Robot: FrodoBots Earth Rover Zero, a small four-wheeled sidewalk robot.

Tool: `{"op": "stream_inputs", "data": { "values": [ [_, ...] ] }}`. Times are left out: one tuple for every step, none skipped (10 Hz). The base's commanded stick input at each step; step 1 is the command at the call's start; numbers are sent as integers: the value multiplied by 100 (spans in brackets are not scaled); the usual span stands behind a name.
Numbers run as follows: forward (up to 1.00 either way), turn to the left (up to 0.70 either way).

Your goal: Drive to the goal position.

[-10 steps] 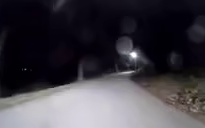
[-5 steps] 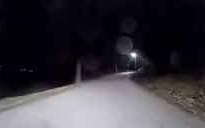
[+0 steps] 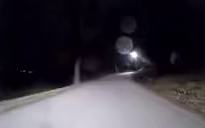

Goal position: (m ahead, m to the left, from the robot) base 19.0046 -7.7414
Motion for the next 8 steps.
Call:
{"op": "stream_inputs", "data": {
  "values": [
    [100, 0],
    [100, 0],
    [100, 0],
    [100, 0],
    [100, 0],
    [100, 0],
    [100, 0],
    [100, 0]
  ]
}}
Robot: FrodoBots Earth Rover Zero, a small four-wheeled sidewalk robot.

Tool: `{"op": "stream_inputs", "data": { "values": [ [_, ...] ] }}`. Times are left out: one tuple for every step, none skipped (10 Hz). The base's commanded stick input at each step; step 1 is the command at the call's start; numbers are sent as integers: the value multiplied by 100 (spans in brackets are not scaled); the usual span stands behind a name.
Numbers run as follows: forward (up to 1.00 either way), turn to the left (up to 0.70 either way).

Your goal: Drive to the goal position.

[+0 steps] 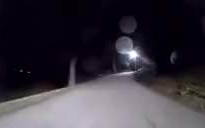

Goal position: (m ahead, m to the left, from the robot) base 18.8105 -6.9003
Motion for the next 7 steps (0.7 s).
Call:
{"op": "stream_inputs", "data": {
  "values": [
    [100, 0],
    [100, 0],
    [100, 0],
    [100, 0],
    [100, 0],
    [100, 0],
    [100, 0]
  ]
}}
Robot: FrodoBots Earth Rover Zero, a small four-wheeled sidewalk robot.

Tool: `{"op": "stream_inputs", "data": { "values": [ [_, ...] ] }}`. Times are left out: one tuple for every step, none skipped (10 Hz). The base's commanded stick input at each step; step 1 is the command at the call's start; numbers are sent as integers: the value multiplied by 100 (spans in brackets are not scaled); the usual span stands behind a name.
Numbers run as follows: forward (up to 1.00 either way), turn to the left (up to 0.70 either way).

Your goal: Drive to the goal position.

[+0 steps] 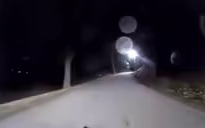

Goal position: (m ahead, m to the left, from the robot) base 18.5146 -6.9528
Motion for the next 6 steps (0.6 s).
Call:
{"op": "stream_inputs", "data": {
  "values": [
    [100, 0],
    [100, 0],
    [100, 0],
    [100, 0],
    [100, 0],
    [100, 0]
  ]
}}
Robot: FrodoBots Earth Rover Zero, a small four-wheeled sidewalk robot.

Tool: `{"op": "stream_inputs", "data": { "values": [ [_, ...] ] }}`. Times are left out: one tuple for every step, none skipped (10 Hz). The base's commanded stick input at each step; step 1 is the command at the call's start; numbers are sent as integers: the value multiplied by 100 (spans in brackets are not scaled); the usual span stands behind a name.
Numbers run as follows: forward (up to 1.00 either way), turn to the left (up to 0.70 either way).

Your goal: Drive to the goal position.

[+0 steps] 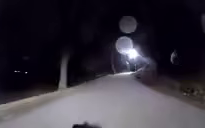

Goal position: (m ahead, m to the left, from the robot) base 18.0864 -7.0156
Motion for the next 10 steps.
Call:
{"op": "stream_inputs", "data": {
  "values": [
    [100, 0],
    [100, 0],
    [100, 0],
    [100, 0],
    [100, 0],
    [100, -4],
    [100, -19],
    [100, -38],
    [100, -21],
    [100, 0]
  ]
}}
